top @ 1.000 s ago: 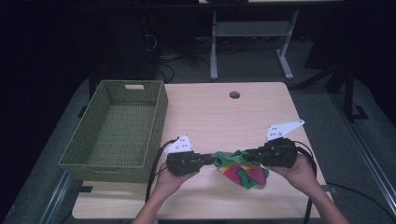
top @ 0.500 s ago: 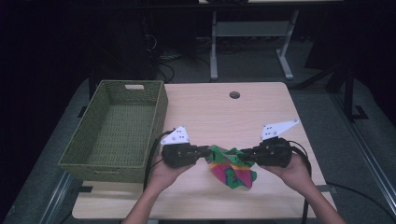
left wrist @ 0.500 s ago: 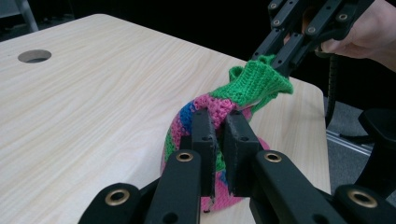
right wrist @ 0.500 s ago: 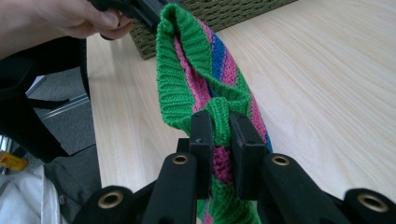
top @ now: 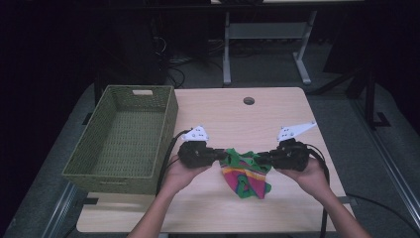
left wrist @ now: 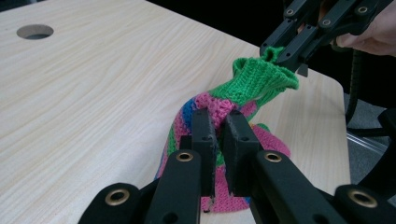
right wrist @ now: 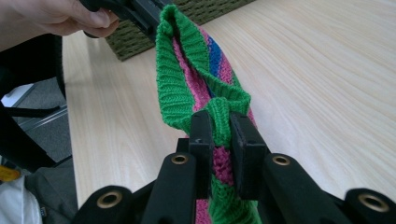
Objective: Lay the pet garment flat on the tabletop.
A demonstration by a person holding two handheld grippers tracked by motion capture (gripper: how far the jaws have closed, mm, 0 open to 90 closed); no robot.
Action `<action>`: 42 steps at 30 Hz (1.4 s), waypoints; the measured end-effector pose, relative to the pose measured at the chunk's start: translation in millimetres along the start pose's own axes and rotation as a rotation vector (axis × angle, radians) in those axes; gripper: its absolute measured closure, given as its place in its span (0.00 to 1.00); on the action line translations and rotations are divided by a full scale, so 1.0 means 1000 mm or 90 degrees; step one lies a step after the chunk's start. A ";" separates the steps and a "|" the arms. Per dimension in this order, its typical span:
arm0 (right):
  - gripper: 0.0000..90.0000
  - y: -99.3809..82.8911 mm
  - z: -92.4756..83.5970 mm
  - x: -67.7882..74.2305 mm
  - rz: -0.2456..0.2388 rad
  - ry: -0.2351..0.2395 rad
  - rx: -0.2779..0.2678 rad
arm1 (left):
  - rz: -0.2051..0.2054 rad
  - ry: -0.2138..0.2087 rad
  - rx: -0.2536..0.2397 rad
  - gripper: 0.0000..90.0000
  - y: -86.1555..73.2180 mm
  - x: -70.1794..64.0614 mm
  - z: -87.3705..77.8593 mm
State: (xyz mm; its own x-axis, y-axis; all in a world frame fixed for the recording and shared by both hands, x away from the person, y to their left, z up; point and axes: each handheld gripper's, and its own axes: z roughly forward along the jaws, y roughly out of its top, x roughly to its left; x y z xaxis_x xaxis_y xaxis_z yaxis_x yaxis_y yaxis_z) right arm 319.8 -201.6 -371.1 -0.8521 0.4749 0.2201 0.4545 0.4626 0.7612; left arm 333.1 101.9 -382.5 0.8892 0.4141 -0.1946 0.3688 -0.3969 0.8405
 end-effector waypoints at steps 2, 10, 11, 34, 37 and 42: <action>0.89 -0.001 0.000 -0.004 0.003 0.000 0.003 | -0.007 0.000 -0.001 0.93 0.000 0.002 0.003; 0.89 0.003 0.001 -0.012 0.003 -0.003 0.014 | -0.033 -0.002 -0.002 0.93 -0.001 0.009 0.008; 0.89 0.003 0.001 -0.012 0.002 -0.002 0.016 | -0.034 -0.003 -0.002 0.93 -0.001 0.009 0.008; 0.88 0.018 0.005 -0.036 0.007 0.004 0.036 | -0.055 0.028 0.007 0.93 0.012 0.029 0.019; 0.87 0.028 0.007 -0.049 0.007 -0.027 0.037 | -0.087 0.105 -0.022 0.85 0.022 0.041 0.027; 0.67 0.056 0.004 -0.091 0.065 -0.149 -0.009 | -0.095 0.152 -0.037 0.65 0.030 0.049 0.033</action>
State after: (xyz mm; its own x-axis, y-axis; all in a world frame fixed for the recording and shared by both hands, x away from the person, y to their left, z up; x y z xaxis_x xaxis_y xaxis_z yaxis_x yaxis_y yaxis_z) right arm 423.9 -216.1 -350.5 -0.7180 0.6796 0.1501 0.5297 0.3937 0.7513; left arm 396.6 83.5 -383.1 0.7352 0.6478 -0.1994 0.4683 -0.2727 0.8404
